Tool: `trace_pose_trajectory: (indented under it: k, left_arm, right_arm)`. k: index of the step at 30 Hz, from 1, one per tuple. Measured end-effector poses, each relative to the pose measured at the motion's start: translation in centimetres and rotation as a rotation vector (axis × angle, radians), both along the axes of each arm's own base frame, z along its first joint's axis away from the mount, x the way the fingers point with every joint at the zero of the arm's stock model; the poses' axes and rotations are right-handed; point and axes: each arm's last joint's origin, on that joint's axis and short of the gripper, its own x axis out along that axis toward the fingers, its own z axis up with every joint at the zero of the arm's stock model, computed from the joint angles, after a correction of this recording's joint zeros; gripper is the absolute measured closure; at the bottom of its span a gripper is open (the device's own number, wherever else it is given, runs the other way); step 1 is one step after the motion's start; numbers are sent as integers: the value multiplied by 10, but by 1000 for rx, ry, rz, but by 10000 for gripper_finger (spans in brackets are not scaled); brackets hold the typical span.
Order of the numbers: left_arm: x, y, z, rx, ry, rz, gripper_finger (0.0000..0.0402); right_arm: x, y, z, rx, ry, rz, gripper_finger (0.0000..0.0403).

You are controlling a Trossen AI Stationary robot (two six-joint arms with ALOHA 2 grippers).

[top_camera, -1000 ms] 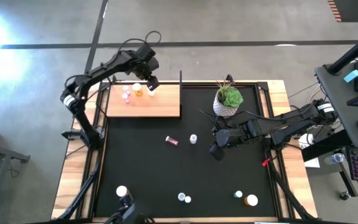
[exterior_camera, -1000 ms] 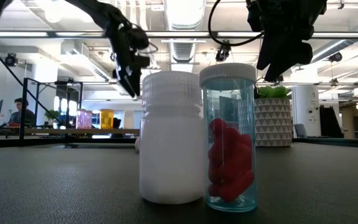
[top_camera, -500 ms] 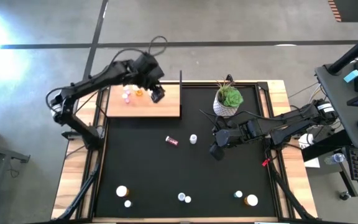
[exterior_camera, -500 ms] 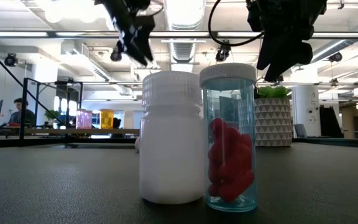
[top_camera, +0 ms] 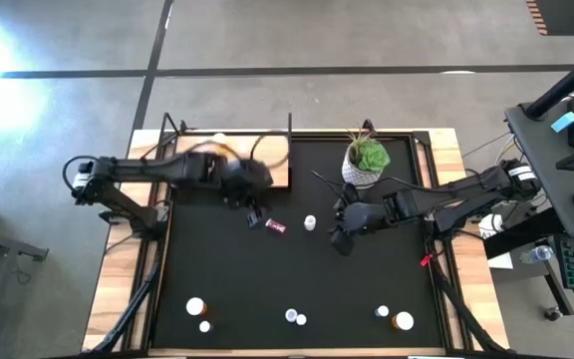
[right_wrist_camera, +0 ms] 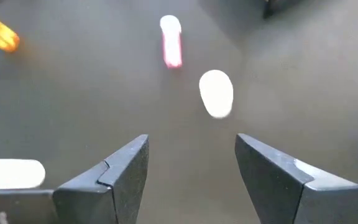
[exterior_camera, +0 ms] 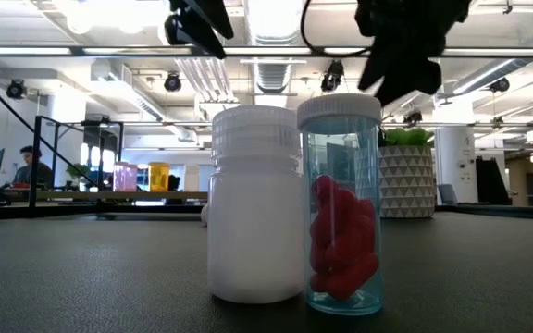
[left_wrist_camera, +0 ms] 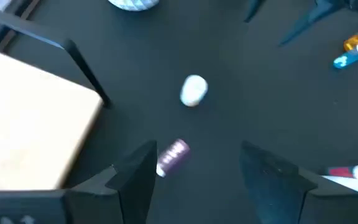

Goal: Pick and place medicine bottles onto shelf by color
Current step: Move the bottom right blue pill bottle to the center of the table

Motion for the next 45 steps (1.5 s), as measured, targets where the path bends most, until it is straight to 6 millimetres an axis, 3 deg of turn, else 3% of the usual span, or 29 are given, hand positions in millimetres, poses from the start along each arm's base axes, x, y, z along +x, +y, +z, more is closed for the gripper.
trace_pose_trajectory:
  k: [10, 20, 24, 27, 32, 38, 45]
  left_arm:
    - [-16, -67, -18, -39, 11, 72, 191]
    - [-32, -103, -13, 82, -65, 39, 191]
    - [-35, -115, -17, 66, -61, 38, 191]
    - [-38, -120, -21, 68, -61, 43, 191]
    - [-40, -122, -26, 71, -57, 57, 191]
    - [-40, -122, -35, 83, -34, 57, 191]
    - [-41, -122, -40, 61, -26, 93, 191]
  right_arm:
    - [20, 3, 23, 52, -320, -45, 174]
    - [28, 5, 37, 194, -489, -98, 174]
    - [25, 16, 35, 378, -418, 78, 174]
    - [19, 41, 36, 524, -367, 240, 174]
    - [3, 86, 39, 665, -318, 327, 174]
    - [-17, 130, 38, 819, -245, 326, 174]
    - [-46, 138, 16, 875, 166, 15, 182]
